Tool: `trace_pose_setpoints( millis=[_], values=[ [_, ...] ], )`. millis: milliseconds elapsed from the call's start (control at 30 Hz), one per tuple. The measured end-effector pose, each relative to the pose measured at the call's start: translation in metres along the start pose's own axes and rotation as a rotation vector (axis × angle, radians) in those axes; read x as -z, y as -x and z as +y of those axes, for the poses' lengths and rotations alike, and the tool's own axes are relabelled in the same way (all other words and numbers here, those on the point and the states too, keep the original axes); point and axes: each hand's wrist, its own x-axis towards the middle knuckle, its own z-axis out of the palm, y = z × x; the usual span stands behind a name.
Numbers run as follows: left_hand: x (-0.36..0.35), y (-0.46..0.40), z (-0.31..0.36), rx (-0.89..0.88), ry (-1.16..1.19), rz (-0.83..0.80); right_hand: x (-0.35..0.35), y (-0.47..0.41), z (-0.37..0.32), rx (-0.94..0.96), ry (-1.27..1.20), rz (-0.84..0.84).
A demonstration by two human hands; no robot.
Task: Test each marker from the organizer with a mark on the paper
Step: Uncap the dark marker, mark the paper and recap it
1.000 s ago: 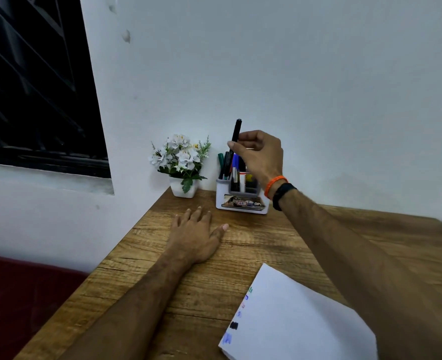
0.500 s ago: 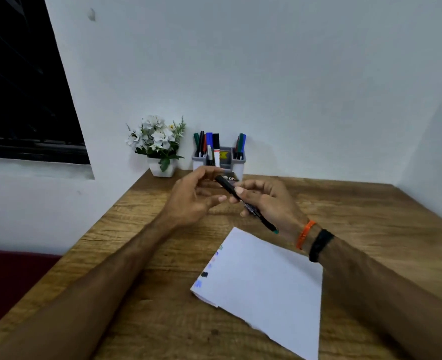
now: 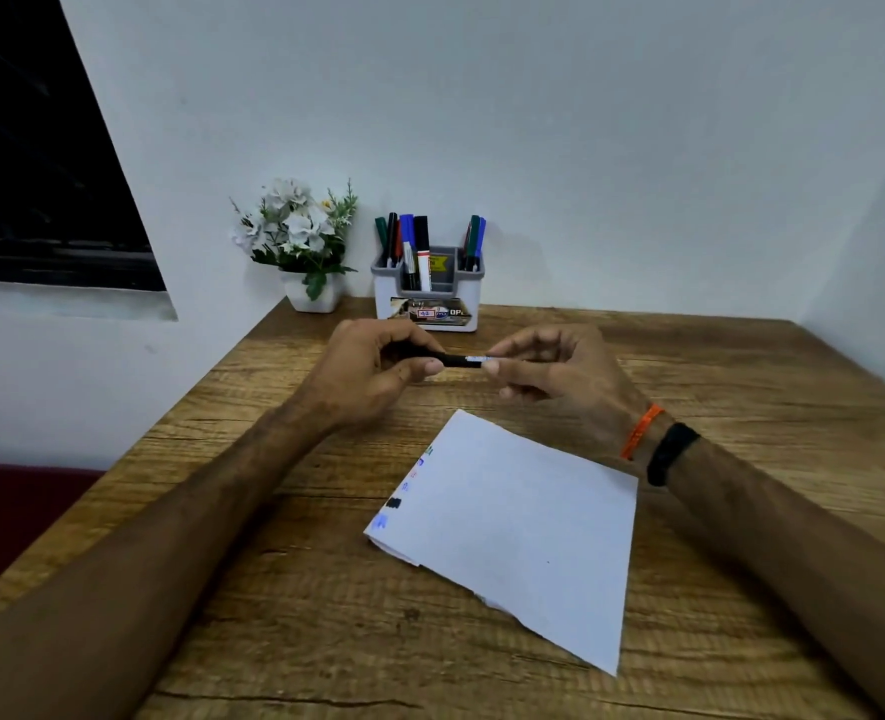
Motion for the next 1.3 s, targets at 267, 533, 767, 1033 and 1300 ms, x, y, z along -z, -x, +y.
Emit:
trace_pose_setpoints(
  millis=[267,533,767,1033,1300],
  values=[
    [-0.012,0.002,0.01,-0.055,-0.036,-0.145,-0.019,0.001,0.009,-0.057,-0.192,-0.022],
    [-0.013,0.005,0.016,-0.155,-0.164,-0.198,-0.033,0.003,0.01,-0.024,-0.262,-0.059],
    [-0.017,0.006,0.016,-0.187,-0.142,-0.195,-0.037,-0.001,0.012,-0.036,-0.37,-0.078],
    [-0.015,0.008,0.016,-0.203,-0.109,-0.171,-0.029,-0.002,0.014,0.016,-0.315,-0.104],
    [0.001,0.005,0.01,0.067,-0.032,-0.249,-0.016,-0.005,0.012,-0.014,-0.294,-0.077]
  ],
)
